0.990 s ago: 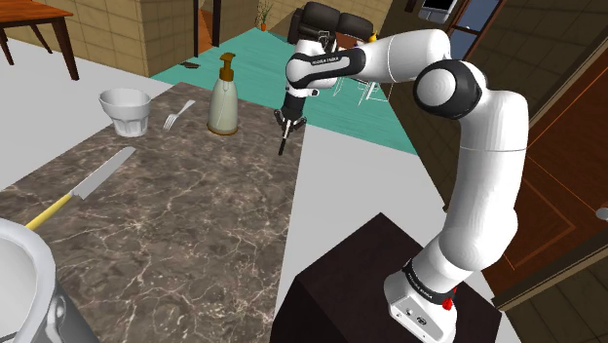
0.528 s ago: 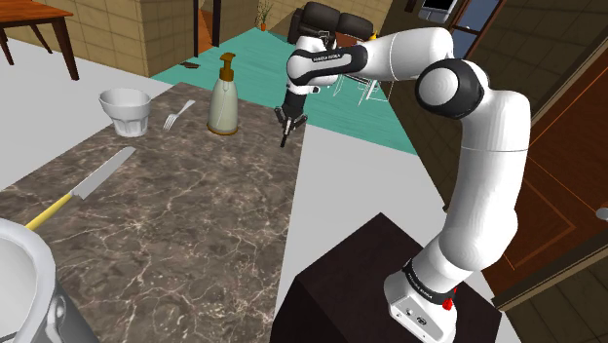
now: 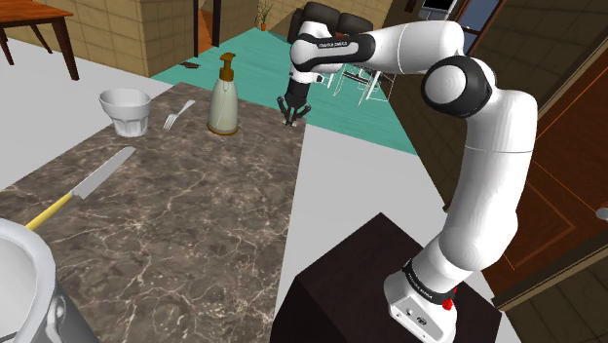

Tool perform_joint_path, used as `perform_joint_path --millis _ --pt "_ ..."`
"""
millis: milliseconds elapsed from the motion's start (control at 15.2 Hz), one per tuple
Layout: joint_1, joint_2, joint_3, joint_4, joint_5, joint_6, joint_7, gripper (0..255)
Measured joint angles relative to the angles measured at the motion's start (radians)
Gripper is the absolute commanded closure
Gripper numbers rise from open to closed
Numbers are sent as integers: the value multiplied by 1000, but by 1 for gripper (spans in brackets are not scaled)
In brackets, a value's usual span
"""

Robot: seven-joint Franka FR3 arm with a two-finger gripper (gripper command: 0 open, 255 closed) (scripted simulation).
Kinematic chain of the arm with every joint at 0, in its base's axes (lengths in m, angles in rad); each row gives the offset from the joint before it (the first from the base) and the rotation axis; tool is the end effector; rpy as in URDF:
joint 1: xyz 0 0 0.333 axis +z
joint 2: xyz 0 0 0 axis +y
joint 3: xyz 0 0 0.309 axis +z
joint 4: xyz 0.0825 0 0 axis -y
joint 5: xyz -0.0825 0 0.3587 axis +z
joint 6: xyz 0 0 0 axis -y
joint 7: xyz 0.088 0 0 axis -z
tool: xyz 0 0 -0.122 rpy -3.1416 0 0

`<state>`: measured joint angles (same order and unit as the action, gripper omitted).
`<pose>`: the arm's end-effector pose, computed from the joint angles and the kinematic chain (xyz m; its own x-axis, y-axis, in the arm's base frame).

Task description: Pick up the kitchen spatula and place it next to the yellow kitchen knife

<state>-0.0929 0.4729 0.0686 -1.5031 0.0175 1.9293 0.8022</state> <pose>0.6582 -0.0209 0.3796 0.6661 -0.7429 -0.0659 -0.7445 -0.6676 0.0002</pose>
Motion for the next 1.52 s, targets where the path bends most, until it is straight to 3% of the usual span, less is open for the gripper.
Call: perform_joint_path --millis 792,1518 --pt "1 -24 1 123 0 -146 5 255" --pt "132 -136 64 -35 -5 -92 199 255"
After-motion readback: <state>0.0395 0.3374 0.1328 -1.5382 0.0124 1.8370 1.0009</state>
